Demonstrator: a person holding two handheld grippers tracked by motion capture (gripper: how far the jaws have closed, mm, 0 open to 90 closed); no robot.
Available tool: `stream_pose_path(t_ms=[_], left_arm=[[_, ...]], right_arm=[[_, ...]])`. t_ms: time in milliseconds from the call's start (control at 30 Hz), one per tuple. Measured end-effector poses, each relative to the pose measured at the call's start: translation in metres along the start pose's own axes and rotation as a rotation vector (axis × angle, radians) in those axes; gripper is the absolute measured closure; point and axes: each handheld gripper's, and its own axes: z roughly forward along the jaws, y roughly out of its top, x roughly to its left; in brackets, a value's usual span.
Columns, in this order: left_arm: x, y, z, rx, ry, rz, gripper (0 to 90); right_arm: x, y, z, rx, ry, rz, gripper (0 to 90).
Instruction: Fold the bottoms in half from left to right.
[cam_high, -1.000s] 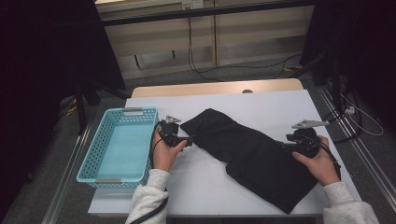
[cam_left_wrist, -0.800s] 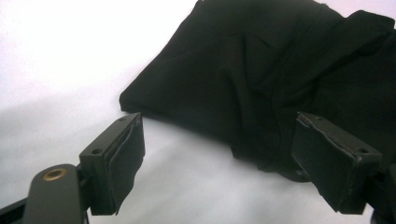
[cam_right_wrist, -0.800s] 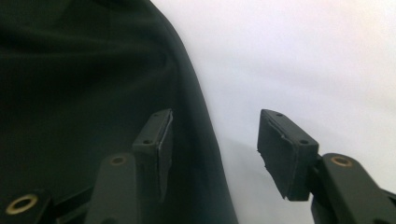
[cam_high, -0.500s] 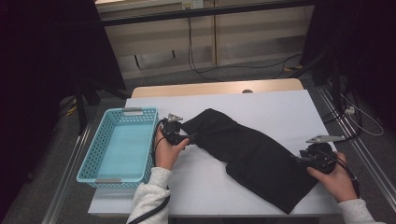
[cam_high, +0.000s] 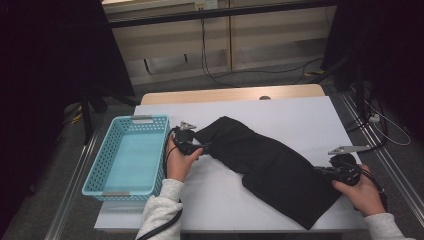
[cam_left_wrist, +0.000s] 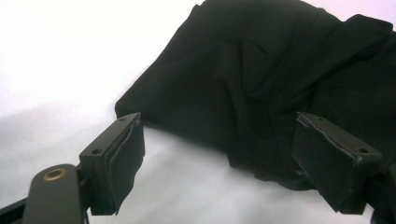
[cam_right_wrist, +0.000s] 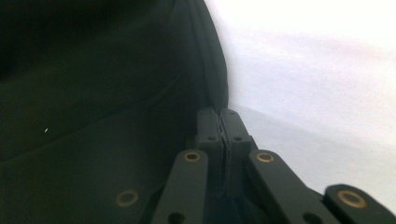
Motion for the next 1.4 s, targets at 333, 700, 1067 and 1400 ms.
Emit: stream_pose_path(t_ms=[333,700,1067,1400], left_arm=[[0.000,0.000,0.001,0.012,0.009,0.011,18.1],[0.001,-0.001,0.001,0.018,0.009,0.012,18.0],[0.003,-0.002,0.009,0.028,0.053,-0.011,18.0],[-0.001,-0.005,0.024,0.056,0.039,-0.038,33.5]], right_arm=[[-0.028,0.008,0.002,-0.016,-0.039,-0.034,88.5],[-0.009,0.014,0.006,-0.076,-0.056,-0.067,46.2],[0.023,0.017,0.011,-0.126,0.003,-0.120,27.7],[0.038,0.009,0.011,-0.115,0.034,-0.153,26.6]])
